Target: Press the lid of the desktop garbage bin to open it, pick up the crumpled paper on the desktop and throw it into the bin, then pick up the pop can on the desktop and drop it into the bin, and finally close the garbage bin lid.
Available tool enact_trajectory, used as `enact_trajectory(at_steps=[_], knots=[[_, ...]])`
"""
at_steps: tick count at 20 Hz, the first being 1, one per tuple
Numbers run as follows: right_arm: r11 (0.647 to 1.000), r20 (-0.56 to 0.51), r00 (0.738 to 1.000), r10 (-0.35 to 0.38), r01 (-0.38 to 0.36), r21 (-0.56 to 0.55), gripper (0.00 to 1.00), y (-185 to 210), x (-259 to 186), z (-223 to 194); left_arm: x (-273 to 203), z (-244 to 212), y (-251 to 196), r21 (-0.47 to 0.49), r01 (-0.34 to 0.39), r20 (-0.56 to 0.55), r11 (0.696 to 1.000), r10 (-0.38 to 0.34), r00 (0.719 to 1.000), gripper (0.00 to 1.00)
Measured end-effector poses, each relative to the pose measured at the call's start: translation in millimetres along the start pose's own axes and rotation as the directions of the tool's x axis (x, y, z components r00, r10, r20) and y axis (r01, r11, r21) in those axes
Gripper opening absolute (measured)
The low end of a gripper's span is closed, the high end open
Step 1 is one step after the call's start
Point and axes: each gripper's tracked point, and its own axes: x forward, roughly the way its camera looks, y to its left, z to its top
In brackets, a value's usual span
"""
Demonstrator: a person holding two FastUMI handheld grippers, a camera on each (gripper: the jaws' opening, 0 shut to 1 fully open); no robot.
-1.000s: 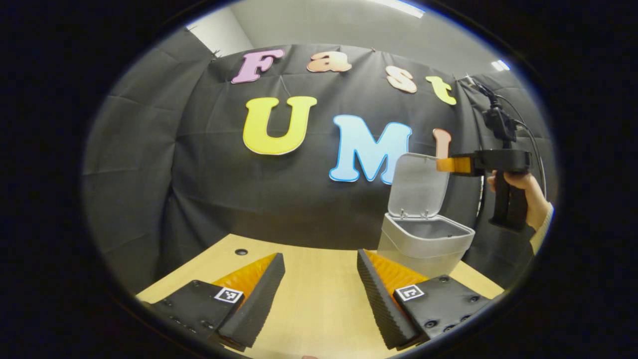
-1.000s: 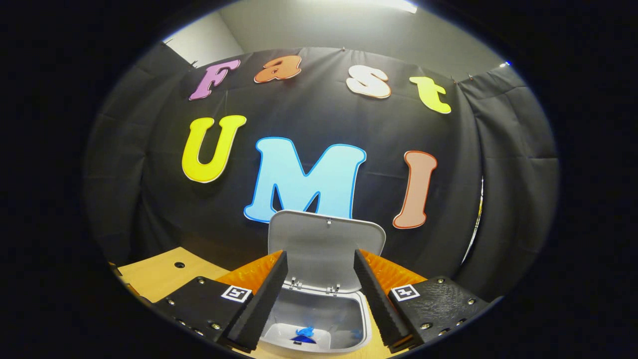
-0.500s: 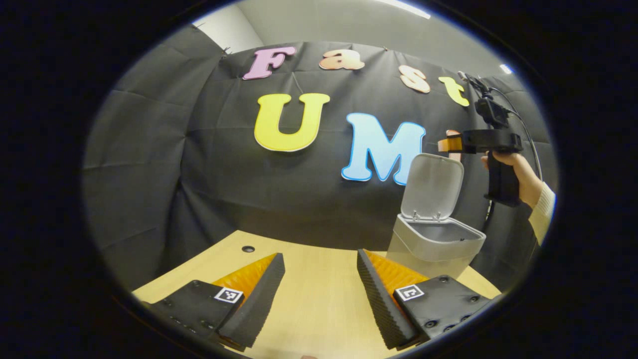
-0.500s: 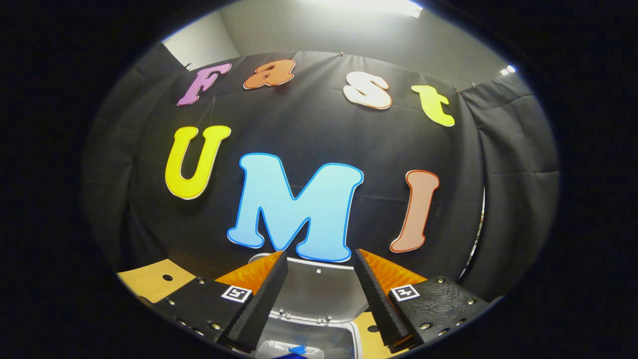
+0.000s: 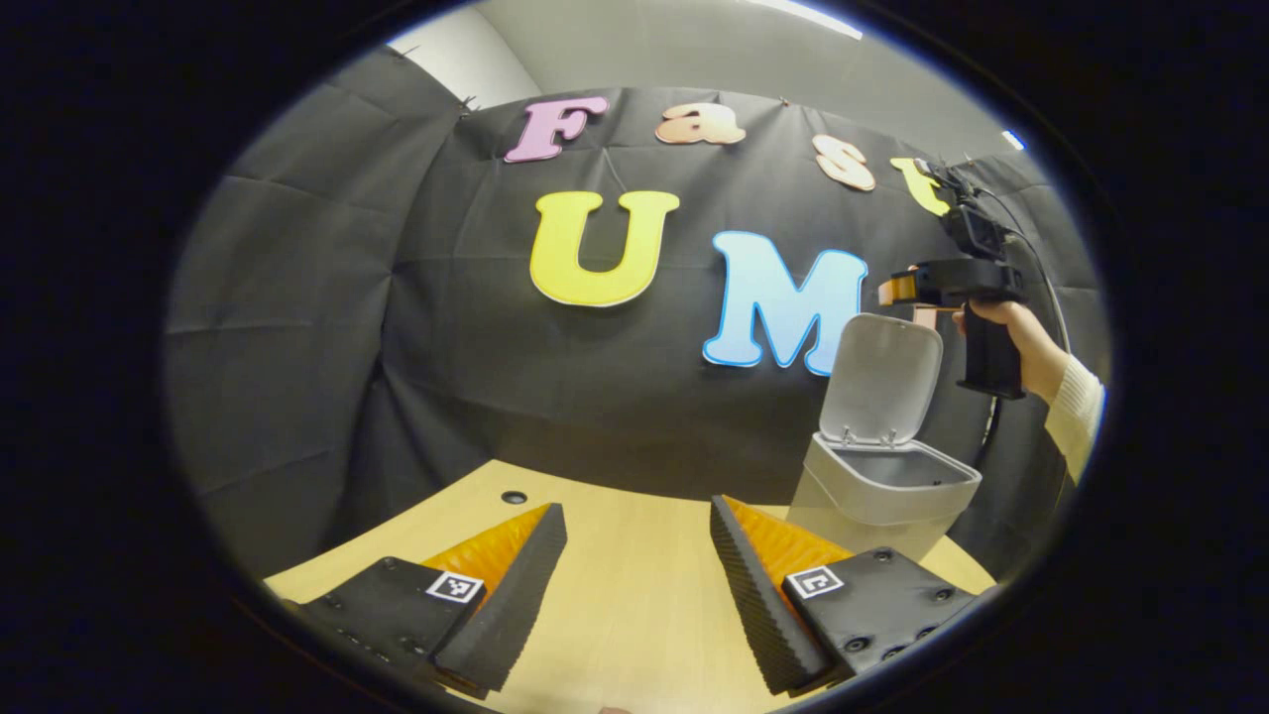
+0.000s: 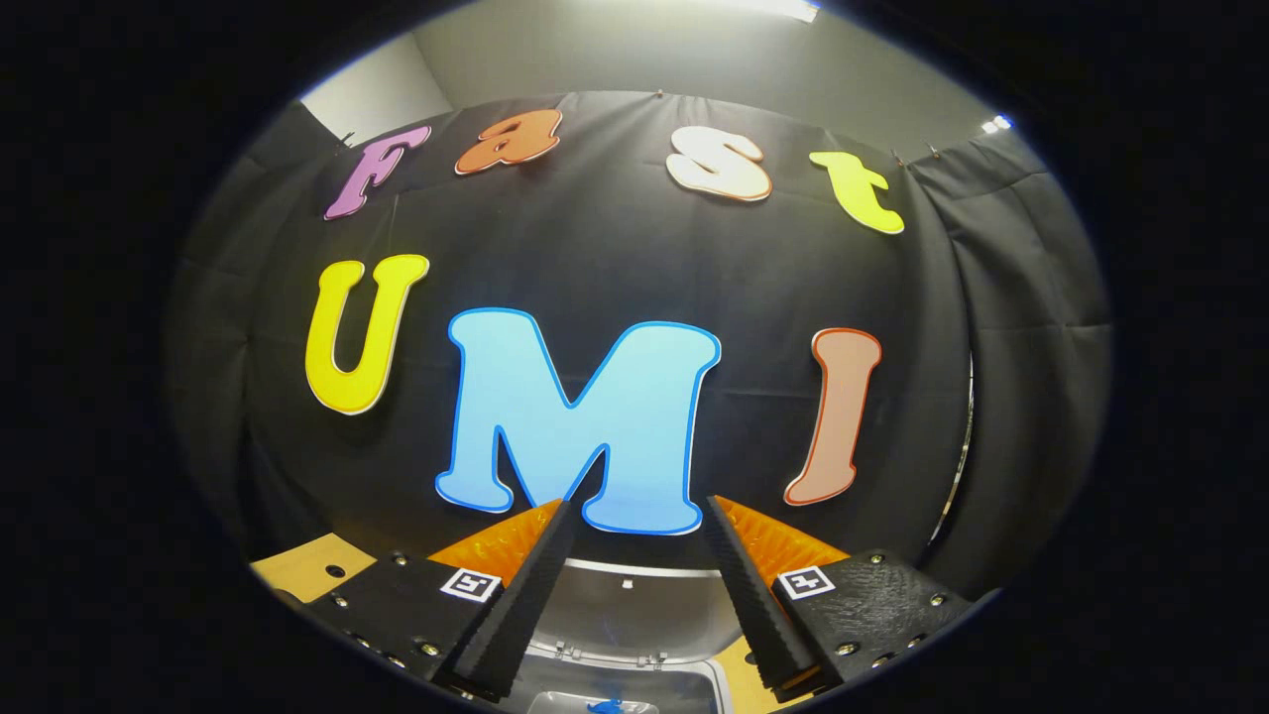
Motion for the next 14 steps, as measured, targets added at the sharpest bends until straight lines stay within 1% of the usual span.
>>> enact_trajectory(at_steps=[3,7,14], knots=[[1.000,-0.010,1.000,-0.005,0.005,0.000,0.86,0,5,-3,1,0,-1,-0.003,0.001,0.001,1.000,-0.001,1.000,0.96],[0.999,-0.056,0.998,0.006,-0.003,0.040,0.86,3,12,-17,1,-2,1,-0.006,0.001,0.000,1.000,-0.001,1.000,0.96],[0.996,-0.075,0.997,0.028,-0.021,0.082,0.87,3,5,-23,-4,-4,9,-0.010,-0.014,0.006,1.000,0.014,1.000,0.95]])
